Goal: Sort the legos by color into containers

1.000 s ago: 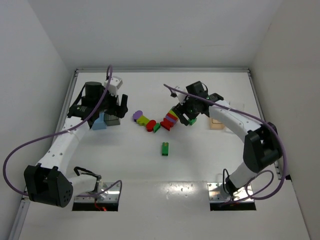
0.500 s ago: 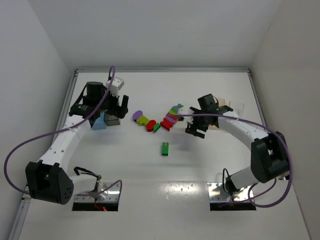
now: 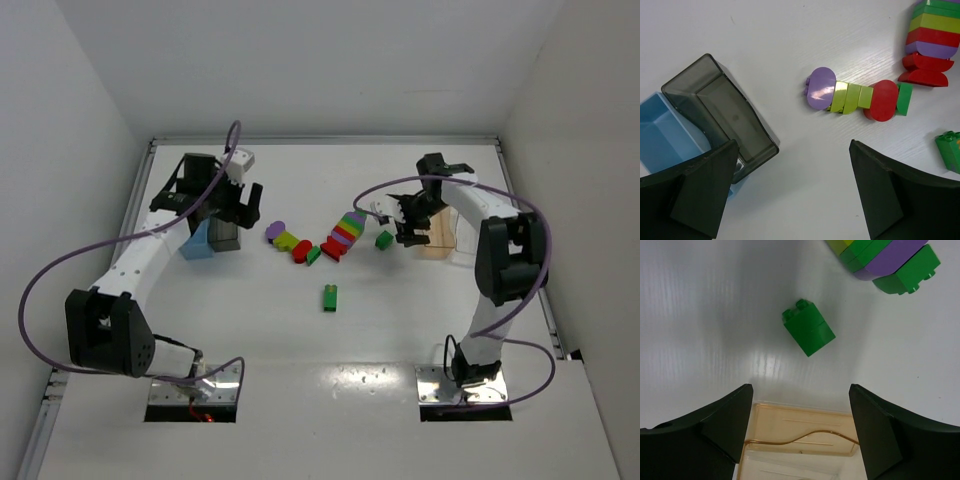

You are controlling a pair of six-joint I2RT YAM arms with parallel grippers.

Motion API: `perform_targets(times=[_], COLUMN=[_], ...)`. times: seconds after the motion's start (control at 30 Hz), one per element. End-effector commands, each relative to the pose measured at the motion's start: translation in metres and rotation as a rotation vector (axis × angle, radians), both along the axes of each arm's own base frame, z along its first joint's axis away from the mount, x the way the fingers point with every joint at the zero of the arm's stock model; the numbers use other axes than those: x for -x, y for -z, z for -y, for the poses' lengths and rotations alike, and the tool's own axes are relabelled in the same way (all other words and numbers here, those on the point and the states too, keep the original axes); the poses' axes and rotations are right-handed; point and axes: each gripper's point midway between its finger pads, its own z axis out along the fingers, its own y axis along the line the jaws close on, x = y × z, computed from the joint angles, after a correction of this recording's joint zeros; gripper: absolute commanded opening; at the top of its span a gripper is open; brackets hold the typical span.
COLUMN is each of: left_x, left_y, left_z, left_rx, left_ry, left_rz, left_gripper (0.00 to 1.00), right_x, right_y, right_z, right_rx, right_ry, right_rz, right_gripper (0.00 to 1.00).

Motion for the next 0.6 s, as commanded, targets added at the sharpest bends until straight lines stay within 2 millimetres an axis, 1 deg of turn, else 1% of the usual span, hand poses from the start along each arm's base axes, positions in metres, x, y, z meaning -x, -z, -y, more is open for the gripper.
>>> perform_targets(times=[0.0,0.03,0.07,0.13,0.17,0.2,0.23,0.3,0.37,0.4,0.43,0.47,0.5,0.53,0.57], left_x=[-0.015,-0.016,-0.019,-0.023,-0.026,-0.026,-0.029,-0.035,-0.036,-0.037,-0.037,-0.038,-0.040,-0.041,-0.041], left_y=[-0.011,-0.005,-0.006,0.001,0.000,0.004,0.002,0.004,0.007,0.003,0.003,0.008,0.004,0.008,0.008], left_z=[0.000,0.000,0.001,0.001,0.002,0.002,0.002,0.004,0.004,0.004,0.004,0.004,0.005,0.005,0.005], left_rx=[-0.008,-0.011,-0.011,-0.014,-0.014,-0.016,-0.015,-0.010,-0.011,-0.010,-0.010,-0.011,-0.010,-0.012,-0.012], left_ry=[-0.013,-0.013,-0.013,-0.012,-0.012,-0.012,-0.012,-0.018,-0.018,-0.018,-0.018,-0.018,-0.018,-0.018,-0.018], left_rz=[0.034,0.018,0.017,-0.001,0.001,-0.008,-0.004,-0.013,-0.022,-0.013,-0.013,-0.023,-0.015,-0.025,-0.025], left_gripper=[1.00,1.00,1.00,1.00,1.00,1.00,1.00,1.00,1.00,1.00,1.00,1.00,1.00,1.00,1.00], right_x=[0.003,0.001,0.001,-0.002,-0.002,-0.002,-0.001,-0.010,-0.013,-0.013,-0.019,-0.020,-0.022,-0.027,-0.030], right_y=[-0.002,-0.002,0.003,0.008,0.013,0.013,0.018,0.018,0.022,0.026,0.023,0.028,0.032,0.031,0.031], right_z=[-0.007,-0.004,-0.005,-0.004,-0.004,-0.004,-0.006,-0.009,-0.011,-0.009,-0.010,-0.012,-0.011,-0.011,-0.012], right_rx=[-0.058,-0.058,-0.056,-0.045,-0.044,-0.044,-0.056,-0.065,-0.074,-0.064,-0.064,-0.053,-0.044,-0.044,-0.044], right_ry=[-0.142,-0.148,-0.175,-0.198,-0.213,-0.221,-0.222,-0.232,-0.233,-0.240,-0.240,-0.258,-0.258,-0.258,-0.266], right_rz=[-0.025,-0.016,-0.014,0.002,-0.002,0.003,-0.013,0.019,0.025,0.019,0.042,0.046,0.046,0.067,0.081], right_gripper=[0.78,0.78,0.78,0.78,0.78,0.78,0.78,0.78,0.78,0.78,0.78,0.78,0.78,0.78,0.78])
